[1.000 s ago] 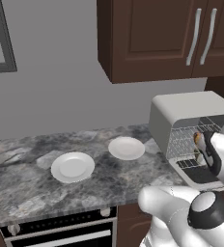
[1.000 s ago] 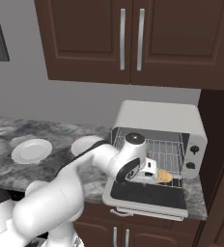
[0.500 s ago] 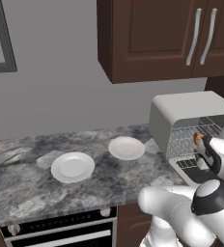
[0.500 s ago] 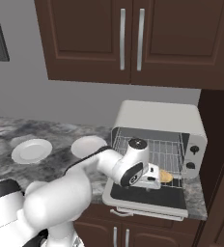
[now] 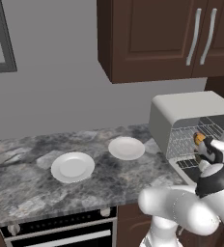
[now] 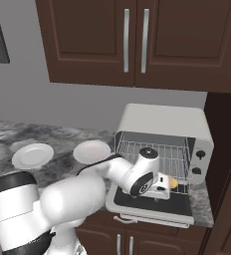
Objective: Open the toaster oven door. Place the baguette on the bottom rack in the toaster oven and place the chicken drumstick on the top rack.
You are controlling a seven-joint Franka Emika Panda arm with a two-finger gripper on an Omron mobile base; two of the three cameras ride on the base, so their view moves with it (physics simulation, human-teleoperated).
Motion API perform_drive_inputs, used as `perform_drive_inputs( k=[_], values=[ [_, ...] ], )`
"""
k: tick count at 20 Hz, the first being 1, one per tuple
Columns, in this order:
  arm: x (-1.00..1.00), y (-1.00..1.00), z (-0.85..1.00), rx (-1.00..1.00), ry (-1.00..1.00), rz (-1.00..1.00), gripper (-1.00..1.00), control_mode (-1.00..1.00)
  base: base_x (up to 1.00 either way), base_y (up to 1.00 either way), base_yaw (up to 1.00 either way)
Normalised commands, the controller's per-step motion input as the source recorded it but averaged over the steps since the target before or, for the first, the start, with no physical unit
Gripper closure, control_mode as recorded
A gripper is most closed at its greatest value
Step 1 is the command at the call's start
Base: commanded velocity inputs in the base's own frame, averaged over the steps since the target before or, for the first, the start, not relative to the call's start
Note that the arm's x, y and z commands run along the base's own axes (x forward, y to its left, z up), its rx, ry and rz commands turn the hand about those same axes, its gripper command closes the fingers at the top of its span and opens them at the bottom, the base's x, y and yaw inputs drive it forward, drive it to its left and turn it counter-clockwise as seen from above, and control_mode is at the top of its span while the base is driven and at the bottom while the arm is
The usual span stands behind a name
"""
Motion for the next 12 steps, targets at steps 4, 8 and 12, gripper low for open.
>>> perform_drive_inputs(
  k=[4,8,12],
  values=[
    [0.13,-0.12,-0.08,0.00,0.00,0.00,-1.00,-1.00,0.00,0.00,0.00],
    [0.16,-0.05,-0.06,0.04,0.01,0.00,-1.00,-1.00,0.00,0.00,0.00],
    [0.20,0.00,-0.09,0.08,0.02,0.00,-1.00,-1.00,0.00,0.00,0.00]
  ],
)
